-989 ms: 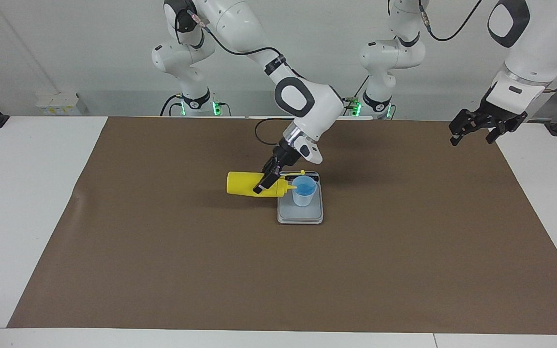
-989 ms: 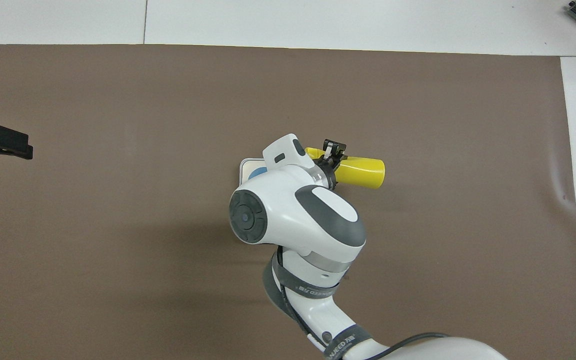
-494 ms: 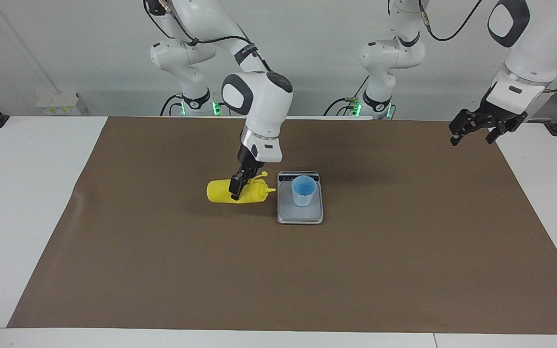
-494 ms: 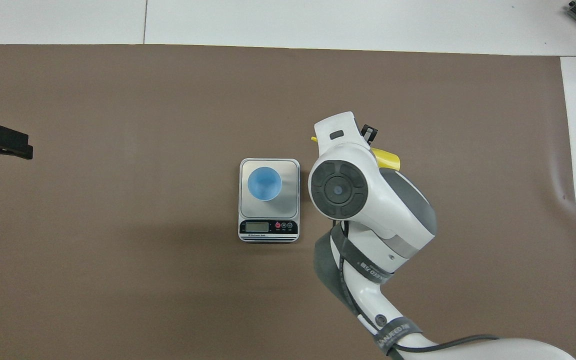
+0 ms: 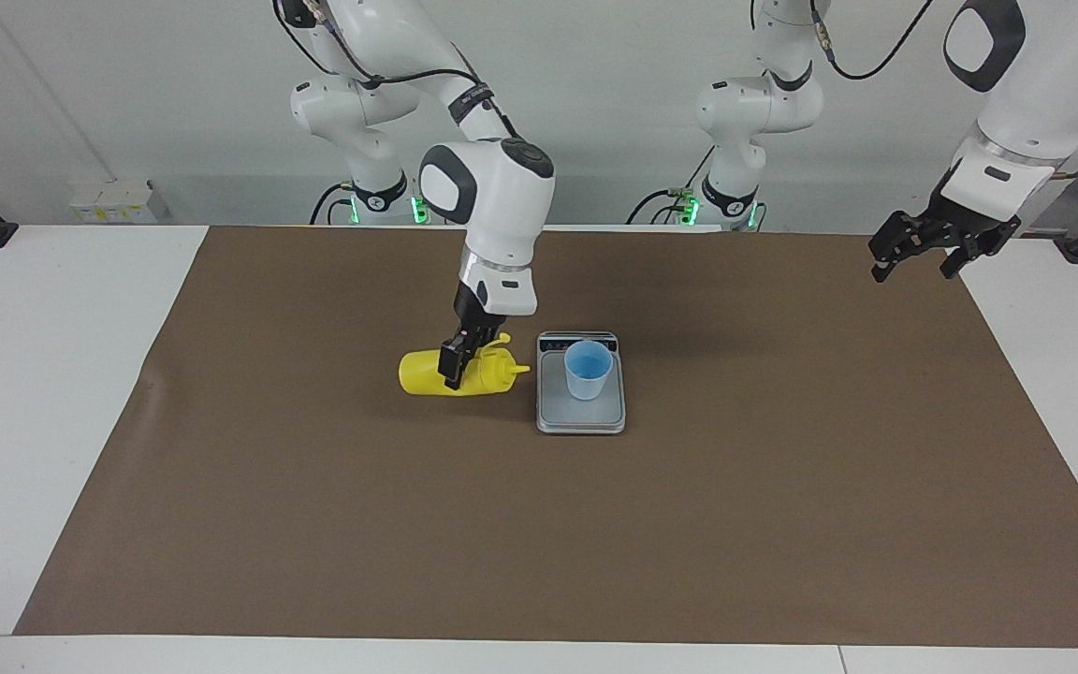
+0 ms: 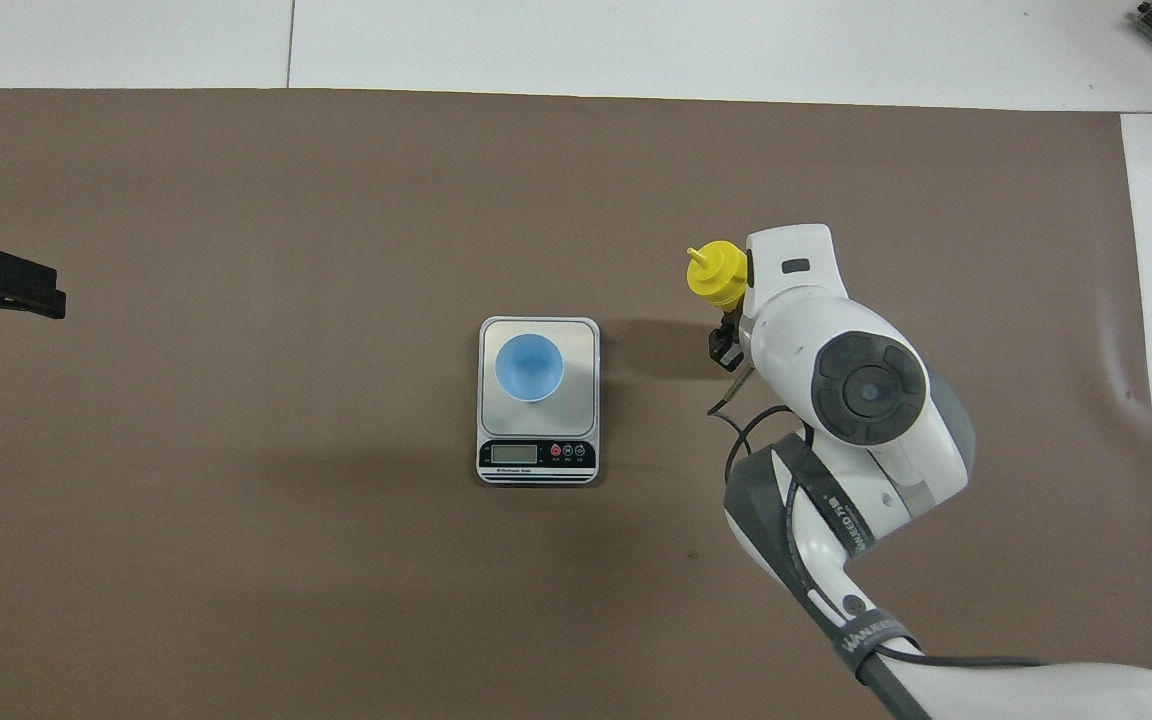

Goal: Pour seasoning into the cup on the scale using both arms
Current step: 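Turn the bottle upright and move it away from the scale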

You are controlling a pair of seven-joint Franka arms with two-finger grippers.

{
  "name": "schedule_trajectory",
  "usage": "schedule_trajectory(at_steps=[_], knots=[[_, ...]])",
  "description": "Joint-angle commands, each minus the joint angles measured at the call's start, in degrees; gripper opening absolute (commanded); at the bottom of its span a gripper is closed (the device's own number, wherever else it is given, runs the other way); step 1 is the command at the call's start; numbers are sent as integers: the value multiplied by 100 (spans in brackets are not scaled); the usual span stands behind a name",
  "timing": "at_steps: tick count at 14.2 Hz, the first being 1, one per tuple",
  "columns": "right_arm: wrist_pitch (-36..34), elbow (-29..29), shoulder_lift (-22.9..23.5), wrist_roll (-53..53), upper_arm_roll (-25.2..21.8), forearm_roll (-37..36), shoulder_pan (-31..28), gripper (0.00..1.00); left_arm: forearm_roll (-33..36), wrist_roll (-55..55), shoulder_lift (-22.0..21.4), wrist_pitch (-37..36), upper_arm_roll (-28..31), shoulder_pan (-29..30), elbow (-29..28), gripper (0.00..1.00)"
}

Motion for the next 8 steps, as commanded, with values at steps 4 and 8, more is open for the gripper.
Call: schedule_trajectory(at_steps=[4, 8], knots=[[744, -736, -357, -275, 79, 354, -517, 0, -73, 29, -141, -21, 19, 23, -135, 100], [674, -648, -330, -1168, 87, 1231, -658, 0, -73, 29, -141, -29, 19, 23, -135, 100]])
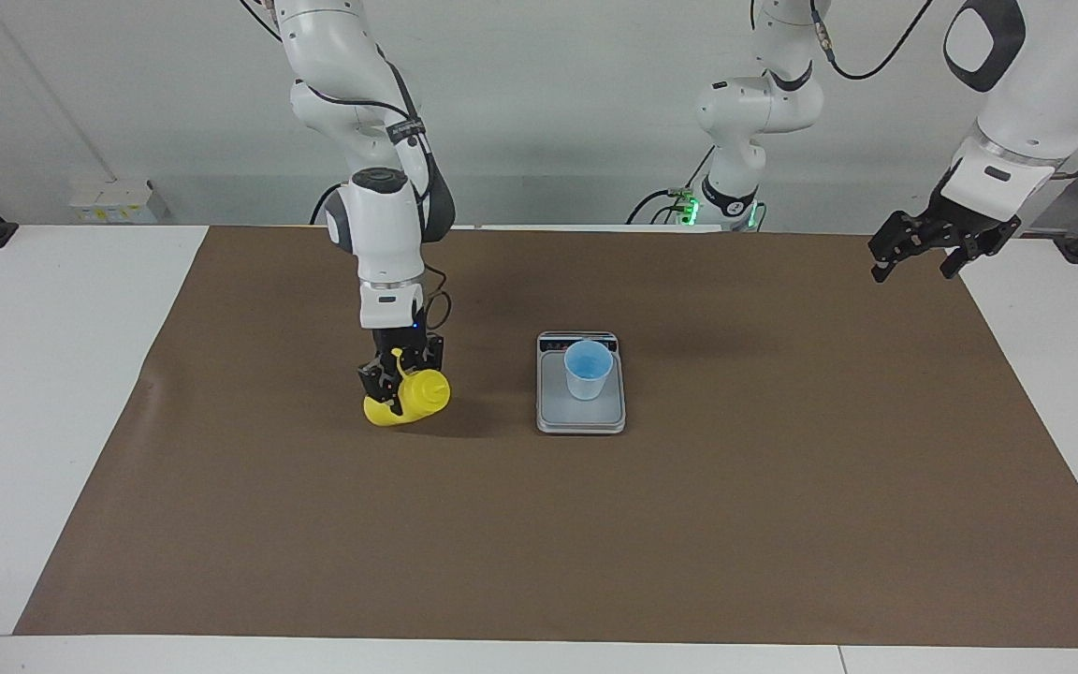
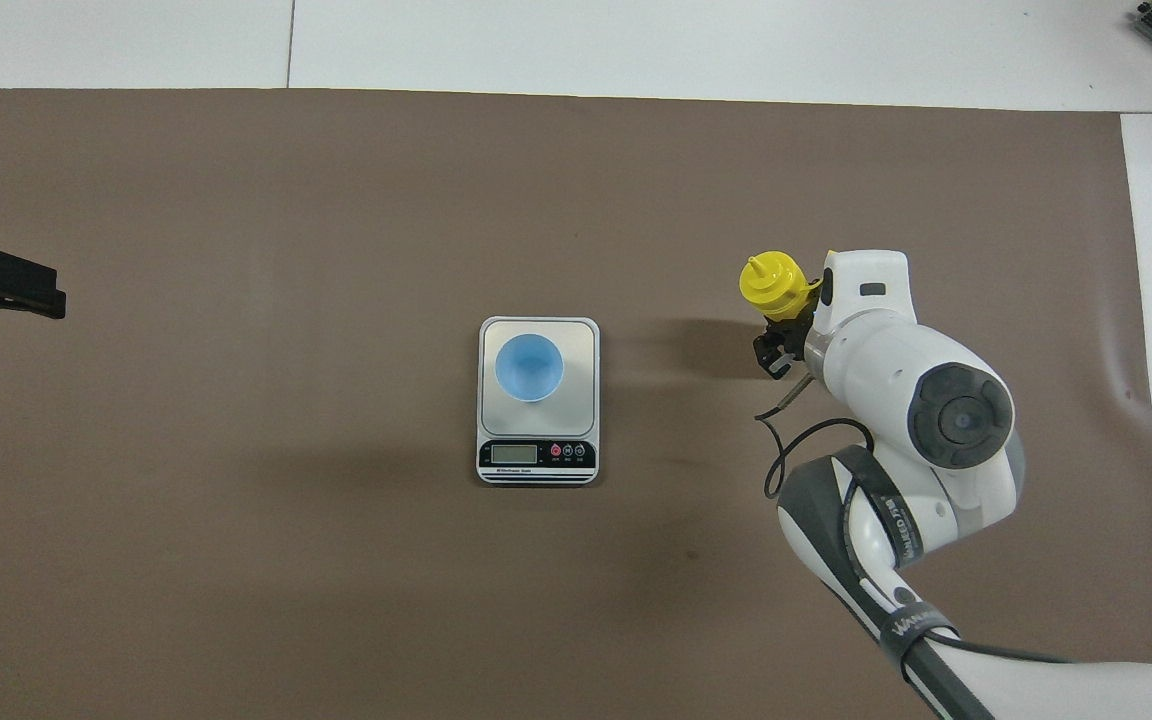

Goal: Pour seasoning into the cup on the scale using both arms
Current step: 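Lower the bottle to the table with the right gripper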

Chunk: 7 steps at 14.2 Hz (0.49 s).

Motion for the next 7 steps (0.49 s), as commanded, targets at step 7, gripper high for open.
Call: schedule_trajectory(at_steps=[7], knots=[[-58, -81, -170, -3264, 68, 3148, -440, 0, -73, 29, -132, -21, 19, 23, -135, 100]])
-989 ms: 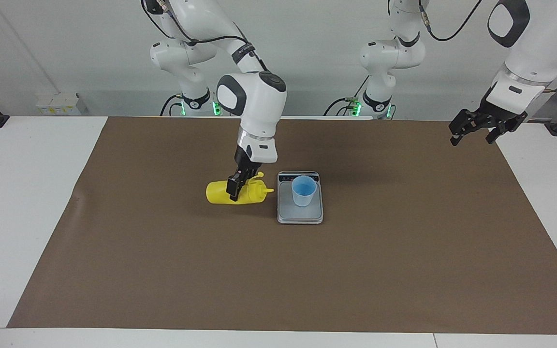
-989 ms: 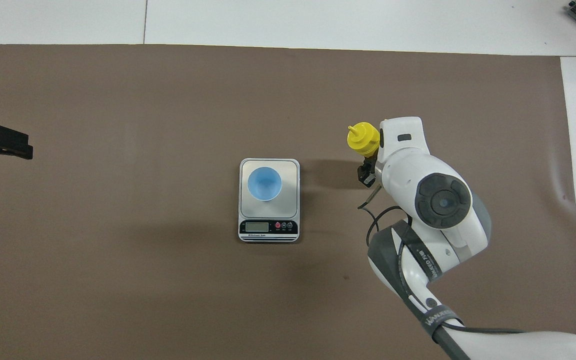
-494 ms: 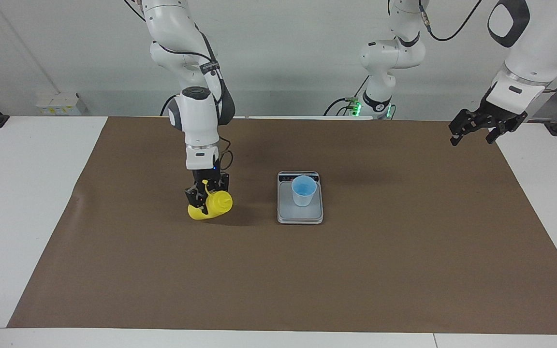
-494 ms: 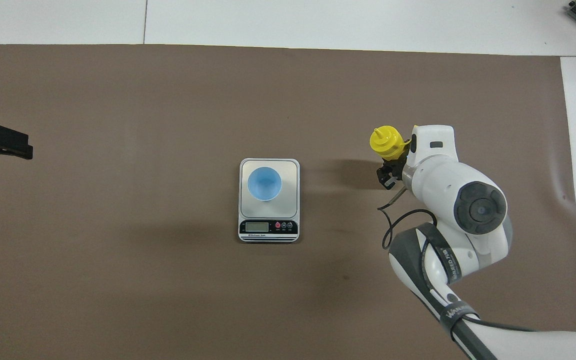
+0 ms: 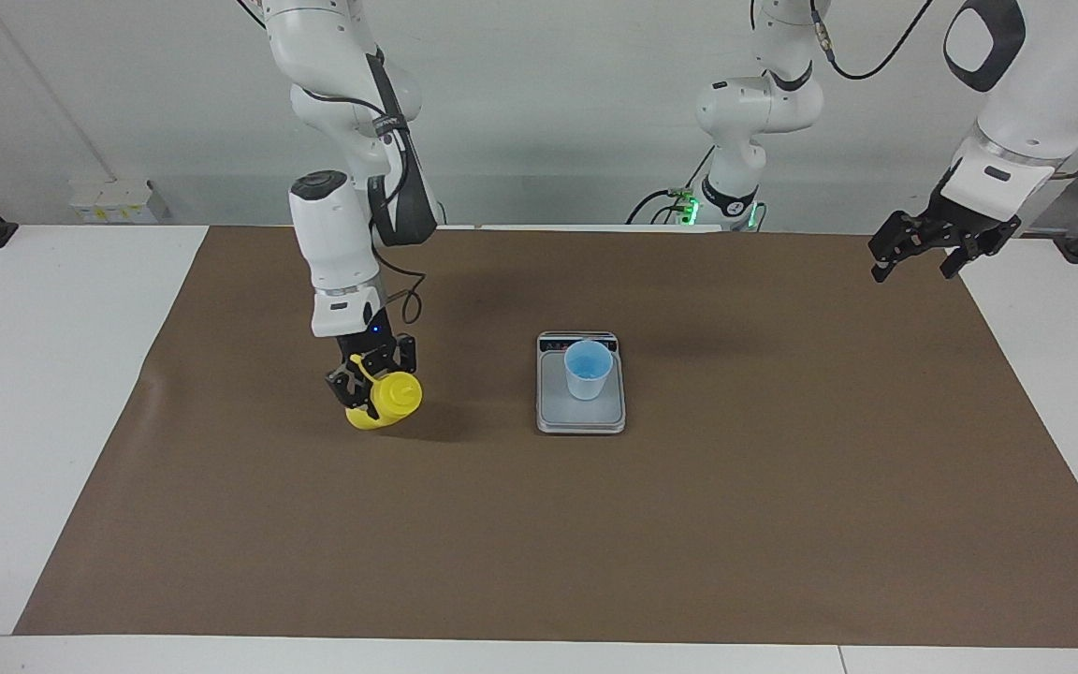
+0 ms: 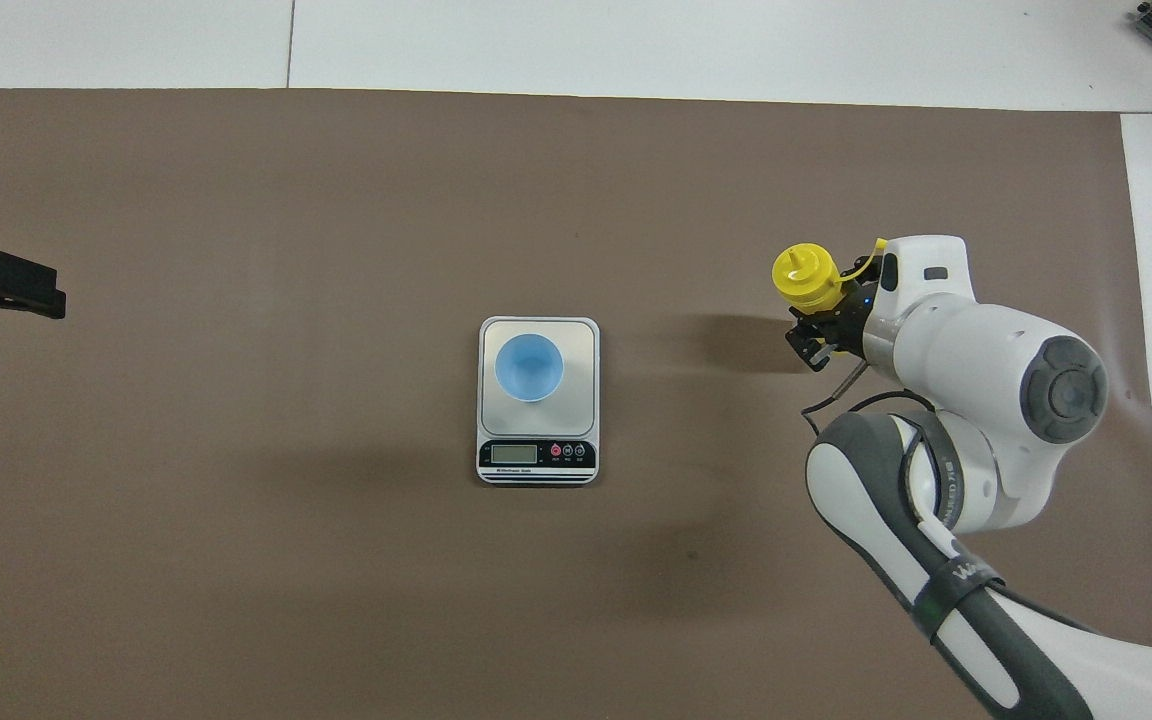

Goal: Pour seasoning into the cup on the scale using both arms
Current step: 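Lower the bottle to the table with the right gripper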

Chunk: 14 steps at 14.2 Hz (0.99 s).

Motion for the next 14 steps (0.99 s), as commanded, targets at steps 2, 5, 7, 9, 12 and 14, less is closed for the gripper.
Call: schedule_trajectory(at_steps=[2, 5, 7, 9, 12, 14], knots=[[-200, -80, -166, -1580, 70, 1358, -307, 0, -73, 29, -141, -20, 19, 23, -135, 100], [-385, -106, -219, -2872, 61, 2537, -466, 0, -73, 29, -132, -20, 19, 23, -135, 100], [-481, -142, -263, -3629, 61, 3126, -632, 0, -73, 29, -141, -20, 19, 23, -135, 100], [-701, -177, -272, -4393, 61, 3793, -834, 0, -73, 29, -141, -29, 19, 23, -135, 100], [-1131, -273, -254, -5632, 52, 4901, -1186, 0, -73, 29, -141, -21, 19, 23, -135, 100], [-1386, -405, -254, -6205, 52, 5263, -1441, 0, -73, 29, -132, -20, 19, 23, -135, 100]])
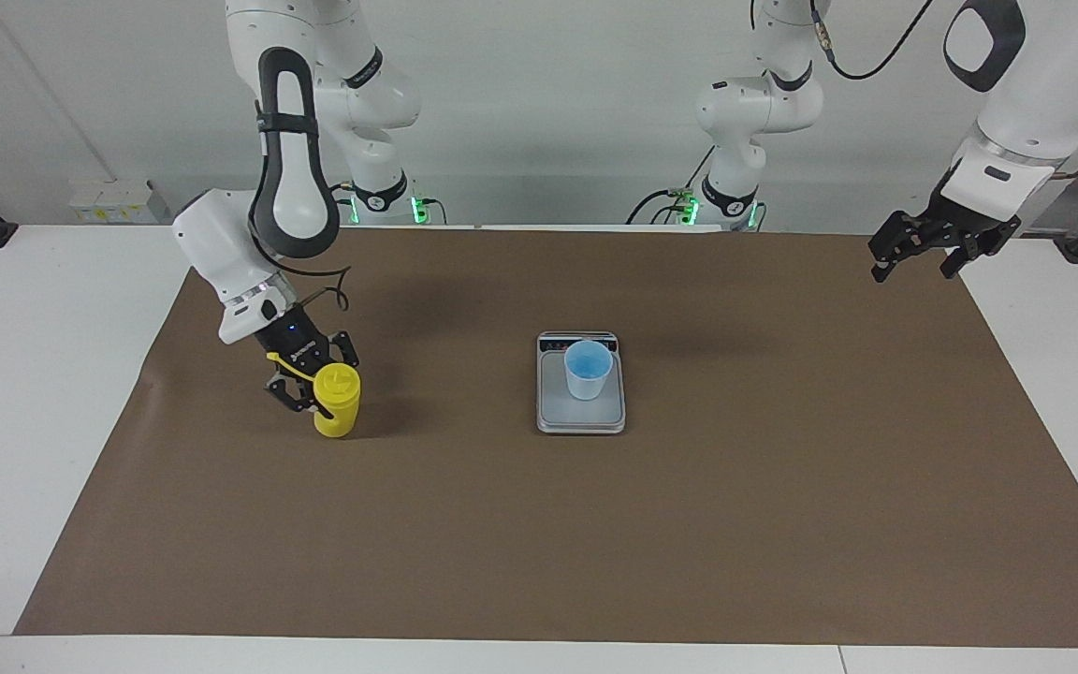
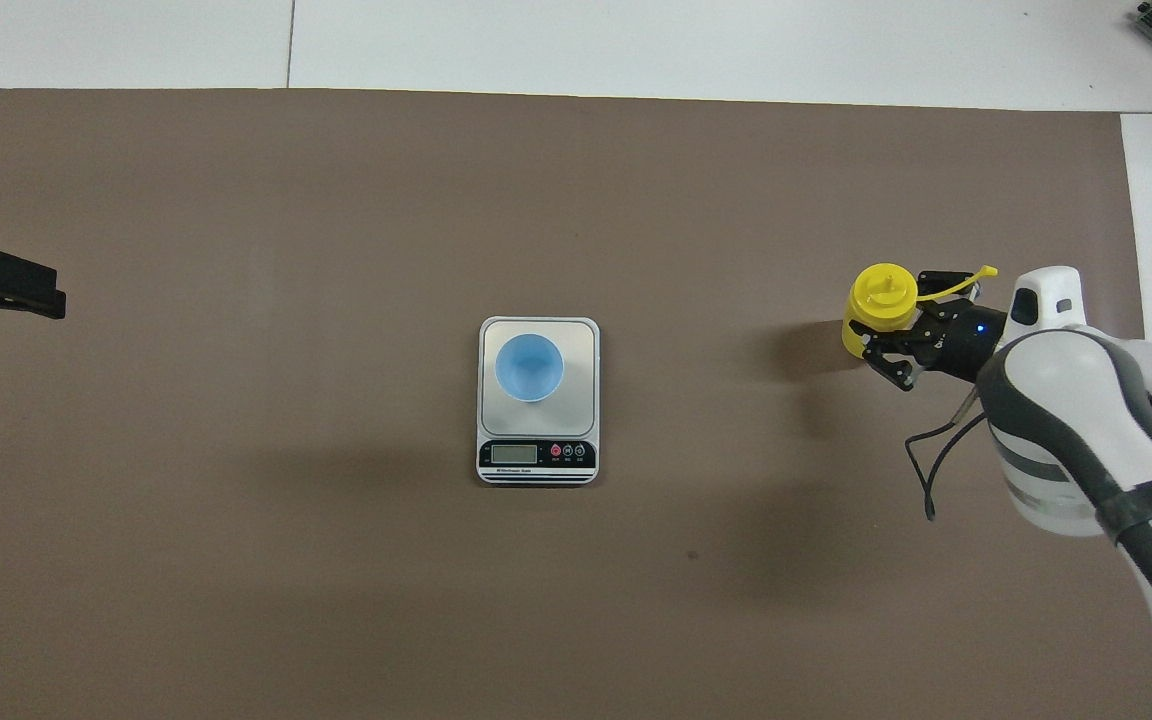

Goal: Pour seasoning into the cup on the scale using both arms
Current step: 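Lower the bottle to the table with the right gripper, then release the bottle and pull the right gripper back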

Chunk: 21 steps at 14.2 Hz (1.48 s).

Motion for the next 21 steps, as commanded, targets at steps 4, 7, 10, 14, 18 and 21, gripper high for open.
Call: schedule_trajectory(at_steps=[4, 7, 10, 14, 18, 21], knots=[[-709, -238, -242, -739, 52, 482, -558, 20, -73, 29, -141, -20, 19, 23, -135, 100], [-806, -256, -268, -739, 26, 465, -647, 72, -73, 29, -141, -20, 19, 23, -135, 100], [-815, -256, -268, -712, 25, 403, -769, 100, -73, 29, -141, -20, 19, 23, -135, 100], [-824, -448, -365, -739, 17, 105, -1050, 100, -73, 29, -141, -20, 19, 23, -135, 100], [-815, -511, -365, -695, 17, -675, -1367, 100, -73, 29, -141, -20, 19, 23, -135, 100], [-798, -502, -356, -642, -1, -958, -1560, 100, -73, 29, -141, -29, 19, 23, -135, 100]])
